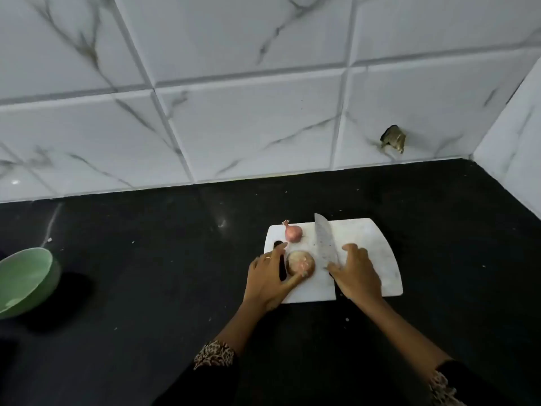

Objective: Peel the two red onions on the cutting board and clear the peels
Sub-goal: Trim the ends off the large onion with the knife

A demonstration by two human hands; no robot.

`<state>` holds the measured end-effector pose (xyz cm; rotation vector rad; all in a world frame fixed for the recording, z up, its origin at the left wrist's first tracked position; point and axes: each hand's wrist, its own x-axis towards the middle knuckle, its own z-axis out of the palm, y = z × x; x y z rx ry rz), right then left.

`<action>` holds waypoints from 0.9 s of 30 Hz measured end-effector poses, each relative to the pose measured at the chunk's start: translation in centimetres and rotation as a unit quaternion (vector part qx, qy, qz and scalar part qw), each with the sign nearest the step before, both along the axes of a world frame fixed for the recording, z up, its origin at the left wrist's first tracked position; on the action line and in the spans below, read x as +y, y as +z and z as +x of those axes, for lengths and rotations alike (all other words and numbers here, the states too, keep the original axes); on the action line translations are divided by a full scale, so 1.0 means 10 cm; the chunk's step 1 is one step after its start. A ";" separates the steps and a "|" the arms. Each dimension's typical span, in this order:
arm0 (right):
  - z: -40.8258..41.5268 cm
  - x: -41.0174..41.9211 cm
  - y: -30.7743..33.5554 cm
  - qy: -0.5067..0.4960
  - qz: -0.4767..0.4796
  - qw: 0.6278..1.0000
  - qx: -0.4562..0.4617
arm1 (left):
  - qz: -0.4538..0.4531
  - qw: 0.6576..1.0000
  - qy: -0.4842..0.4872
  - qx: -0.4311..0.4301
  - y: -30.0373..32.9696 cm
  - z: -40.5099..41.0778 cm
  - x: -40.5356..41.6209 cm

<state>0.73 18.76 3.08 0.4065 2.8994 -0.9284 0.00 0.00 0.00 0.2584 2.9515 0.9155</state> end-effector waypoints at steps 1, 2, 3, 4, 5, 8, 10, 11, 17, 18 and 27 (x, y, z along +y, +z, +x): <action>0.04 0.02 -0.02 -0.009 -0.001 1.000 -0.026 | 0.006 1.000 0.000 -0.010 -0.02 0.01 0.00; 0.07 0.03 -0.03 -0.017 0.004 0.999 -0.037 | -0.004 1.000 0.000 -0.007 -0.04 0.01 0.01; 0.10 0.04 -0.08 -0.014 0.011 0.999 -0.047 | -0.015 1.000 0.004 0.003 -0.07 0.01 0.02; 0.13 0.05 -0.11 -0.009 0.015 0.998 -0.056 | -0.022 1.000 0.008 0.009 -0.10 0.01 0.02; 0.13 0.06 -0.11 -0.007 0.017 0.998 -0.061 | -0.031 0.999 0.008 0.015 -0.12 -0.01 0.04; 0.08 0.04 -0.11 0.003 0.021 0.998 -0.065 | -0.036 0.998 0.008 0.053 -0.11 -0.05 0.04; 0.07 0.04 -0.12 0.006 0.019 0.997 -0.073 | -0.043 0.997 -0.001 0.068 -0.08 -0.08 0.08; 0.06 0.02 -0.11 0.006 0.014 0.997 -0.077 | -0.047 0.996 -0.005 0.073 -0.05 -0.08 0.10; -0.04 0.09 -0.10 -0.021 -0.075 0.993 -0.092 | -0.102 0.991 -0.026 0.079 0.08 -0.20 0.24; -0.05 0.12 -0.08 -0.032 -0.113 0.988 -0.096 | -0.115 0.990 -0.036 0.076 0.09 -0.23 0.28; 0.01 0.39 0.12 -0.135 -0.396 0.904 -0.092 | -0.148 0.983 -0.106 0.003 0.19 -0.33 0.47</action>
